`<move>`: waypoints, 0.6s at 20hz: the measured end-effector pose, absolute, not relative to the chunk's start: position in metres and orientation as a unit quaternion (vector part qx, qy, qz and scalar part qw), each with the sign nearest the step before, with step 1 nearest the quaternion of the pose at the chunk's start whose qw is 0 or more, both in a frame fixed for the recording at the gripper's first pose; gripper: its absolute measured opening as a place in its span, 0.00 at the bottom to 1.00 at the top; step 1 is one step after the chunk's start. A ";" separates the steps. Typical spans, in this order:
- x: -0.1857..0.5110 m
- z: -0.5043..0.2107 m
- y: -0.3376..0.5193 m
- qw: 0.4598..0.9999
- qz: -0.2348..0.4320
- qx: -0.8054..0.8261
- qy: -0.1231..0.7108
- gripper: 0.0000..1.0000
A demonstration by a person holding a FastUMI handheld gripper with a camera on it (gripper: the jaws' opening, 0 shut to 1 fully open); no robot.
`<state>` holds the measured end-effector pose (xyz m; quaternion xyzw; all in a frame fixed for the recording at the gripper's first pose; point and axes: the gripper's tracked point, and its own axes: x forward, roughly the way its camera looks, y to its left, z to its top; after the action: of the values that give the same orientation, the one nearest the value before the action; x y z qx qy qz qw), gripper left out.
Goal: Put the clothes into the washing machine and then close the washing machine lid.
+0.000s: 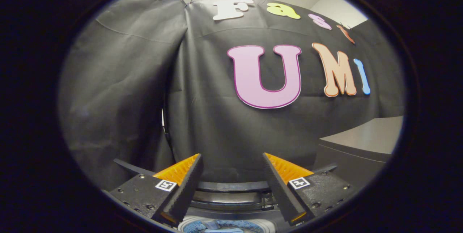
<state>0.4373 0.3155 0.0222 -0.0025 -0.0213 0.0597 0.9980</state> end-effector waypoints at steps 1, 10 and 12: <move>0.437 0.022 0.316 0.998 0.059 -0.003 -0.022 0.97; 0.429 0.019 0.314 0.999 0.047 0.000 -0.018 0.97; 0.426 0.017 0.313 0.999 0.045 -0.001 -0.014 0.97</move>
<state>0.4262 0.3134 0.0170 -0.0011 -0.0141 0.0445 0.9989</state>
